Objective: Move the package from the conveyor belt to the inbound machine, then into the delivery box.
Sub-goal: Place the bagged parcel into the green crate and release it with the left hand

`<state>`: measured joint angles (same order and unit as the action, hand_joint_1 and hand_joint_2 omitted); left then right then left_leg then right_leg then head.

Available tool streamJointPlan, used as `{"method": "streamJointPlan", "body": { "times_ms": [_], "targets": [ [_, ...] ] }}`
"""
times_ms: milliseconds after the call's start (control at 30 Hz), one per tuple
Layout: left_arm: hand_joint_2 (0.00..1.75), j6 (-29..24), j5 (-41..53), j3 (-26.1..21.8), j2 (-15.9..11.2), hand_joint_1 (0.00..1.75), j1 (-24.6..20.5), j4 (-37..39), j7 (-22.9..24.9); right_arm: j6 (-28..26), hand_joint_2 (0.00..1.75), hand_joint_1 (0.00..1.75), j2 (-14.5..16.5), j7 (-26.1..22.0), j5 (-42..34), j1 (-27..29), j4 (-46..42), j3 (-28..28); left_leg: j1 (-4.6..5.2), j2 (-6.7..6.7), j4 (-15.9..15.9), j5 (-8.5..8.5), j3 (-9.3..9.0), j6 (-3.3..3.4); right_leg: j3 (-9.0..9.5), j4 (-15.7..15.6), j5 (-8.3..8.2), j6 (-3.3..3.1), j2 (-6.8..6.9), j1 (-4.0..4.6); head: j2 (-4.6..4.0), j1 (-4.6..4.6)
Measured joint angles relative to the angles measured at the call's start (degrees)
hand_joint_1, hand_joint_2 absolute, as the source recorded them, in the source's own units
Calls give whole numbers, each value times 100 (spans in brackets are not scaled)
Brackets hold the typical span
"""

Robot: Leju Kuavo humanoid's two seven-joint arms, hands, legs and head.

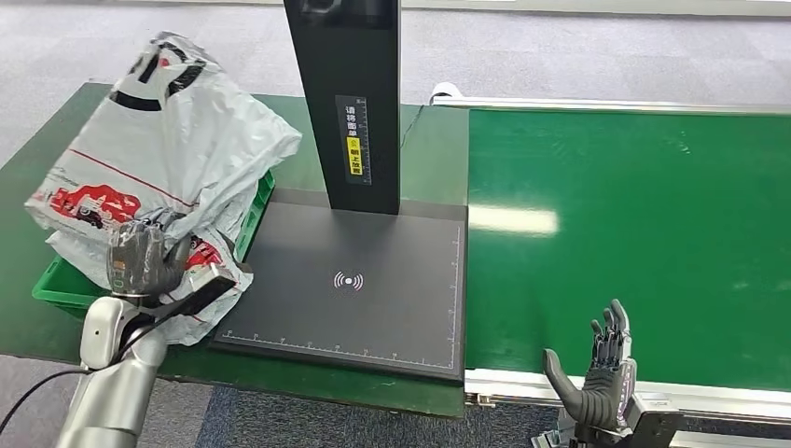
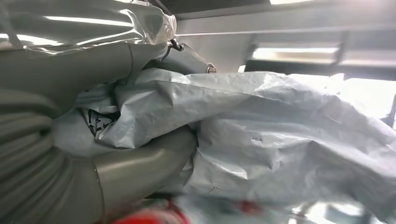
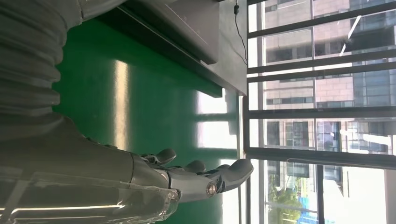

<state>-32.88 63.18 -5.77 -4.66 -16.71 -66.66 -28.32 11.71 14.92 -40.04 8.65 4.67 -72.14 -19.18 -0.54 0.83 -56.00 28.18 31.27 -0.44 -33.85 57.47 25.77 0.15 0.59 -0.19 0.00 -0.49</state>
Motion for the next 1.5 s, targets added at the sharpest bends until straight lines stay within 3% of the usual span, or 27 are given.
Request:
{"method": "streamJointPlan", "body": {
  "times_ms": [133, 267, 300, 400, 433, 633, 800, 1133, 1333, 1500],
  "targets": [
    [175, 145, -151, 394, 110, 155, 584, -1113, -12, -26, 175, 0, 27, 0, -6, 26, -19, -51, -1, 1, 0, 3, 1, 0, -2, -1, 1, 0, 0, 1, 0, -1],
    [175, 170, -159, 567, 161, 154, 867, -1705, 1, -32, 175, 0, 42, -1, -7, 33, -27, -95, -3, 0, 1, 2, -1, -1, 0, -1, 0, -1, 0, 3, 0, -1],
    [175, 172, -160, 593, 167, 123, 905, -1791, 1, -32, 175, 0, 46, -1, -7, 33, -28, -101, -3, 0, 1, 1, -1, -1, 0, -1, 0, -1, 0, 4, 0, -1],
    [175, 194, -183, 637, 175, 8, 972, -1971, 9, -32, 175, 0, 57, -1, -7, 33, -30, -115, -4, 0, 1, 0, -3, -1, 2, 0, 0, -2, 0, 5, 0, -1],
    [175, 221, -199, 647, 177, 0, 985, -2010, 33, -32, 175, 0, 58, 0, -7, 33, -32, -118, -4, 0, 1, -1, -3, -1, 3, 0, 0, -2, 0, 5, 0, -1],
    [175, 296, -50, 614, 183, 0, 1020, -2002, 515, -23, 175, 0, 60, -1, 23, 29, -57, -123, -3, -1, 1, -1, -3, -1, 4, 0, 0, -1, 0, 4, 0, -1],
    [175, -81, 545, 480, 184, 0, 916, -1569, 775, -23, 175, 0, 67, 0, 28, 28, -78, -123, -3, -1, 1, -1, -4, -1, 4, 0, 0, -1, 0, 4, 0, -1],
    [175, -206, 876, 418, 188, 0, 822, -1172, 948, -16, 175, 0, 73, -1, 32, 28, -106, -125, -3, -1, 1, -1, -5, -1, 4, 0, 0, -2, 0, 4, 0, -1],
    [175, -598, 2523, 351, 163, 0, 522, -552, 2086, 36, 175, 0, 100, -1, 91, 25, -123, -127, -4, -1, 1, -2, -6, -2, 6, 0, -1, -3, 1, 4, 0, -1],
    [175, -685, 2655, 348, -89, 0, -40, 362, 2733, 64, 175, 0, 117, -1, 149, 12, -123, -128, -6, 5, 1, -9, -9, -6, 6, 3, -6, -9, -1, 7, 0, -2]
  ]
}}
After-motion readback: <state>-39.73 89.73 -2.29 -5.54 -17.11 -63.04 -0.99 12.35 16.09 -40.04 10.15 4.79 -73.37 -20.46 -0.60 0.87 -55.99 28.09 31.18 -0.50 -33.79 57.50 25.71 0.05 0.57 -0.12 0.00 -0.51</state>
